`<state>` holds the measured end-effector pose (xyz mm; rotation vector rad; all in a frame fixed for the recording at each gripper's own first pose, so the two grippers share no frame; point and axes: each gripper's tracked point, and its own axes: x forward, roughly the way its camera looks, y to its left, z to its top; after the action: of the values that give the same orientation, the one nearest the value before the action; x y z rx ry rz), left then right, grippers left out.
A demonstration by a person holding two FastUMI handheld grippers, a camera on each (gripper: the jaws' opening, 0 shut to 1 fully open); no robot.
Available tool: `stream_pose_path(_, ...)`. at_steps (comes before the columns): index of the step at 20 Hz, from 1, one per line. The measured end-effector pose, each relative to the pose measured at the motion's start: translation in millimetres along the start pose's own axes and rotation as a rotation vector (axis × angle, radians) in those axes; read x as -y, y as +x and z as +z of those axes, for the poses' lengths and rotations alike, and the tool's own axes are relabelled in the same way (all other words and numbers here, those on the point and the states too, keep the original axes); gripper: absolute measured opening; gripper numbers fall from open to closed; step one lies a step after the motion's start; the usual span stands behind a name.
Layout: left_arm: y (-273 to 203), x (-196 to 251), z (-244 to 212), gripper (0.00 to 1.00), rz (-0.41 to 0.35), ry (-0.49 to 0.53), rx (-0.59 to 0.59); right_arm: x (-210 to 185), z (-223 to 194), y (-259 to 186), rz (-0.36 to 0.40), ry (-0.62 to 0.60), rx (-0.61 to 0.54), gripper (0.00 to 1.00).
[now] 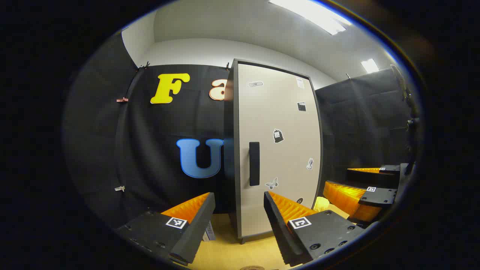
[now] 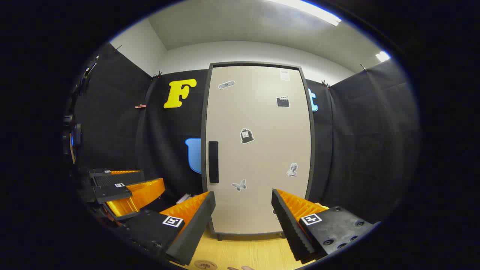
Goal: Open the cabinet door with the right hand, grasp the bottle in the cabinet with the left hand and place it on the coaster, then close the cabinet door with the right hand.
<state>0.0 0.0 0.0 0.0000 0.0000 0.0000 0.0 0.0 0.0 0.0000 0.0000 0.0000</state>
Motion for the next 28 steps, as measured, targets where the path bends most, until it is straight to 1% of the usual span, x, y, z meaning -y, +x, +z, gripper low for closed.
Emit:
stream_pose_path(1, 0.5, 0.1, -0.6, 0.83, -0.003, -0.005, -0.002, 0.1, -0.1, 0.5, -0.003, -0.004, -0.002, 0.98)
stream_pose_path(2, 0.9, -0.1, -1.5, 0.80, -0.006, -0.010, -0.003, -0.7, 0.7, -0.3, -0.001, -0.006, -0.001, 0.98)
stream_pose_path(3, 0.9, -0.6, -0.5, 0.83, -0.005, -0.015, 0.000, -1.4, 1.7, 0.1, 0.000, -0.005, 0.000, 0.97)
stream_pose_path(11, 3.2, 0.7, 0.8, 0.83, -0.004, -0.025, 0.007, 2.6, 1.7, 1.3, -0.002, -0.016, -0.009, 0.97)
stream_pose_path(20, 5.3, -7.5, 3.4, 0.83, 0.018, -0.008, 0.025, -5.2, 5.3, 6.9, 0.014, -0.014, 0.002, 0.97)
stream_pose_path(24, 4.1, -16.1, 1.4, 0.83, 0.029, 0.000, 0.024, -13.2, 4.7, 17.8, 0.029, 0.001, -0.001, 0.97)
stream_pose_path(28, 0.6, -28.8, -3.7, 0.83, 0.039, -0.008, 0.014, -28.3, 8.8, 39.0, 0.048, 0.000, 0.011, 0.97)
